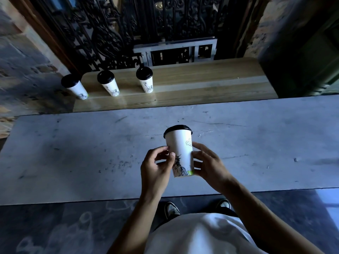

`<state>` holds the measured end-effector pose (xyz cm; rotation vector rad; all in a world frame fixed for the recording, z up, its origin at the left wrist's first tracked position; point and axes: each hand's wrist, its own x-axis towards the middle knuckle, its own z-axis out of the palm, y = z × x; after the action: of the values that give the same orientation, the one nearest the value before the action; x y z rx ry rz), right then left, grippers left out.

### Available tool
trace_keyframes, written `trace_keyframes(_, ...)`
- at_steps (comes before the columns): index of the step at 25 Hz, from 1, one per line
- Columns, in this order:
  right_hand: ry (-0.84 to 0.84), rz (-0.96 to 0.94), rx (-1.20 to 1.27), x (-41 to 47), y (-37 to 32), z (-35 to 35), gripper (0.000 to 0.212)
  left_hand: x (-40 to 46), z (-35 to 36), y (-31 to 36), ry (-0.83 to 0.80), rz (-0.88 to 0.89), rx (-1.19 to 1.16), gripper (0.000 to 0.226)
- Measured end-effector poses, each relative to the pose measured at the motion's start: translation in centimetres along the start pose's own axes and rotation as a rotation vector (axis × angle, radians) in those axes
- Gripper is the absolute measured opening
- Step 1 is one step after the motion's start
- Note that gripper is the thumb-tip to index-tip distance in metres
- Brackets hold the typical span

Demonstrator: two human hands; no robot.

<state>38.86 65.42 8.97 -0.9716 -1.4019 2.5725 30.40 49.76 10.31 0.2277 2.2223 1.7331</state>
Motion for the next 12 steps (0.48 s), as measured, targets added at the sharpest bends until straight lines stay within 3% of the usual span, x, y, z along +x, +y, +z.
trace_keyframes(4,0.008,0.002,-0.043,0.3,0.04,-0.42,0.04,0.27,0.16,-0.27,-0.007,0.009,0.034,0.02)
trace_keyframes(10,-0.025,-0.015,-0.108,0.4,-0.17,-0.59,0.027,0.68,0.28,-0.62,-0.03,0.156,0.118,0.015)
trace_keyframes(12,-0.037,-0.026,-0.119,0.42,-0.29,-0.74,0.036,0.79,0.38,-0.63,-0.026,0.141,0.122,0.015)
